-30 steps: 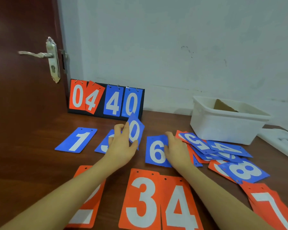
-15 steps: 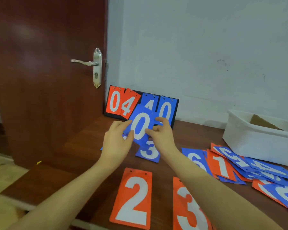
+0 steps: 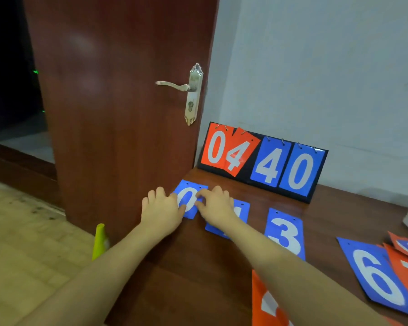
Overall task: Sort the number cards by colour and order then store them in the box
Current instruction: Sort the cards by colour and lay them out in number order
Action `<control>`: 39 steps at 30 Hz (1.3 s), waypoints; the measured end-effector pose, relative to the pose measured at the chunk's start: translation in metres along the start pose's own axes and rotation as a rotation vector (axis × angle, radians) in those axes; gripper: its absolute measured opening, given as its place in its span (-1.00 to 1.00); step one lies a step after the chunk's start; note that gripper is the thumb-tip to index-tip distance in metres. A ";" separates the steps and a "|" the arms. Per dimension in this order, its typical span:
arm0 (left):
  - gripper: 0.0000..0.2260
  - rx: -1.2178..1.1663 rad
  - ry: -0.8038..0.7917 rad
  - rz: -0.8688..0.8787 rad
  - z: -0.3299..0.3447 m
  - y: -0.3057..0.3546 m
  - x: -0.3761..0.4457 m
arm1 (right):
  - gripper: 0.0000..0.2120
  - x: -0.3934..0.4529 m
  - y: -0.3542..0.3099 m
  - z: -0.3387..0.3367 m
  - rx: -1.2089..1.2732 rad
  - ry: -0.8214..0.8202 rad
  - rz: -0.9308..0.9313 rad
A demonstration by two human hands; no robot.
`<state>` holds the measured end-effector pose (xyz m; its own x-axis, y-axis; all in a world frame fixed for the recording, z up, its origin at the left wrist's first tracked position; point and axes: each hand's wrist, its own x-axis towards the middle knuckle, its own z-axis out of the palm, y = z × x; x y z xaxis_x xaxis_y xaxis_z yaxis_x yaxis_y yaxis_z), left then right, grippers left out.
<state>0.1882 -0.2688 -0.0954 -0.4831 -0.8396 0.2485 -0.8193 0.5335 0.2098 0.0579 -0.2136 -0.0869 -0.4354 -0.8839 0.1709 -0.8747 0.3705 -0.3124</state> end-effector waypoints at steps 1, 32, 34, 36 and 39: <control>-0.64 -0.004 0.023 0.012 -0.001 0.000 -0.001 | -0.70 -0.001 -0.001 -0.003 0.003 -0.005 0.005; -0.65 -0.203 -0.275 0.773 0.023 0.383 -0.124 | -0.81 -0.270 0.332 -0.183 -0.097 0.195 0.455; -0.61 -0.210 -0.295 0.763 0.029 0.395 -0.124 | -0.80 -0.272 0.341 -0.188 -0.043 0.285 0.484; -0.58 -0.179 -0.296 0.788 0.033 0.404 -0.124 | -0.66 -0.269 0.352 -0.186 -0.142 0.235 0.570; -0.55 -0.111 -0.255 0.851 0.034 0.414 -0.122 | -0.35 -0.264 0.359 -0.179 -0.233 -0.004 0.689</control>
<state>-0.1026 0.0511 -0.0710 -0.9785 -0.1454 0.1464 -0.1243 0.9818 0.1438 -0.1793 0.2034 -0.0773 -0.9035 -0.4285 0.0037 -0.4247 0.8944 -0.1403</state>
